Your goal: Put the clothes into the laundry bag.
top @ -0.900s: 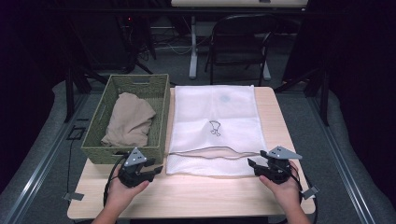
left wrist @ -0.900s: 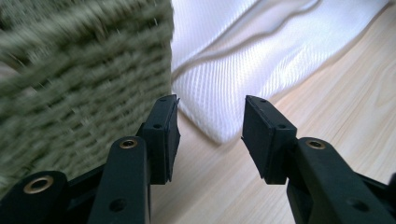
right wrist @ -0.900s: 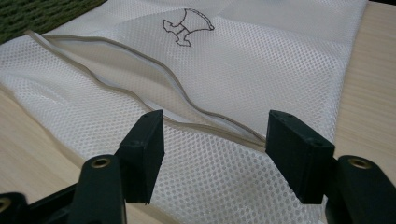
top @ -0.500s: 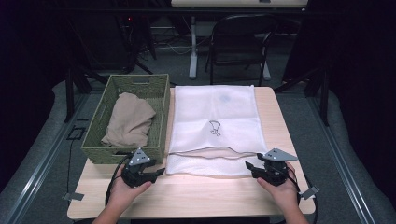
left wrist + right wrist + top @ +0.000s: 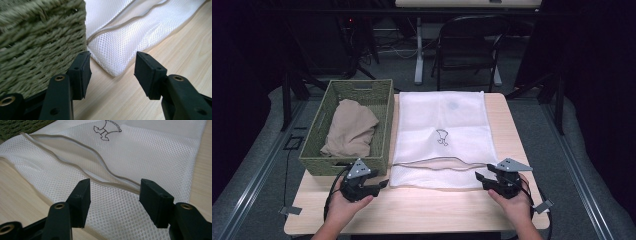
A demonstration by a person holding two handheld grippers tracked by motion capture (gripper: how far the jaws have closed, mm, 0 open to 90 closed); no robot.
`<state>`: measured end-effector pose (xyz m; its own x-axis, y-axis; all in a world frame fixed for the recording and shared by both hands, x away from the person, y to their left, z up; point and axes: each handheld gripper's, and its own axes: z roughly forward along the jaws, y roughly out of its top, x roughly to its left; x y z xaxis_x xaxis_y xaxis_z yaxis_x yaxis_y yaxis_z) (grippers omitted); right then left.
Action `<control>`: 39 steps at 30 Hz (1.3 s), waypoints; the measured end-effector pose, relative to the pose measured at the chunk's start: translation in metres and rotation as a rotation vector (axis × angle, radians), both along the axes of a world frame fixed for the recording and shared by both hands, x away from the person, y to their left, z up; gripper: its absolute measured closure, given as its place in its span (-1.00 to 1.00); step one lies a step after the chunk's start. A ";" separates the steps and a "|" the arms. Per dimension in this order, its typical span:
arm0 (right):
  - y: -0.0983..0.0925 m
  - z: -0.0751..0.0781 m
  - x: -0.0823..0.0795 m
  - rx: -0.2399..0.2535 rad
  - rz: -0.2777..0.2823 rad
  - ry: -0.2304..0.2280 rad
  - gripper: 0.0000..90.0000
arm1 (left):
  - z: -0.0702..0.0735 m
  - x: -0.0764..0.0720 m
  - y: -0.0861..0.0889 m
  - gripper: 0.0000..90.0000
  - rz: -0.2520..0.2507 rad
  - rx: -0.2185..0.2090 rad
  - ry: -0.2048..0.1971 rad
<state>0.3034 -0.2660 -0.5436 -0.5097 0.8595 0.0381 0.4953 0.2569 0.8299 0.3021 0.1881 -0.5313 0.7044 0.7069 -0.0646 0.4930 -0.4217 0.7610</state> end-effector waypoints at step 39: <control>-0.007 0.000 0.003 0.046 -0.015 0.013 -0.09 | 0.042 -0.013 0.025 0.05 0.091 -0.056 -0.062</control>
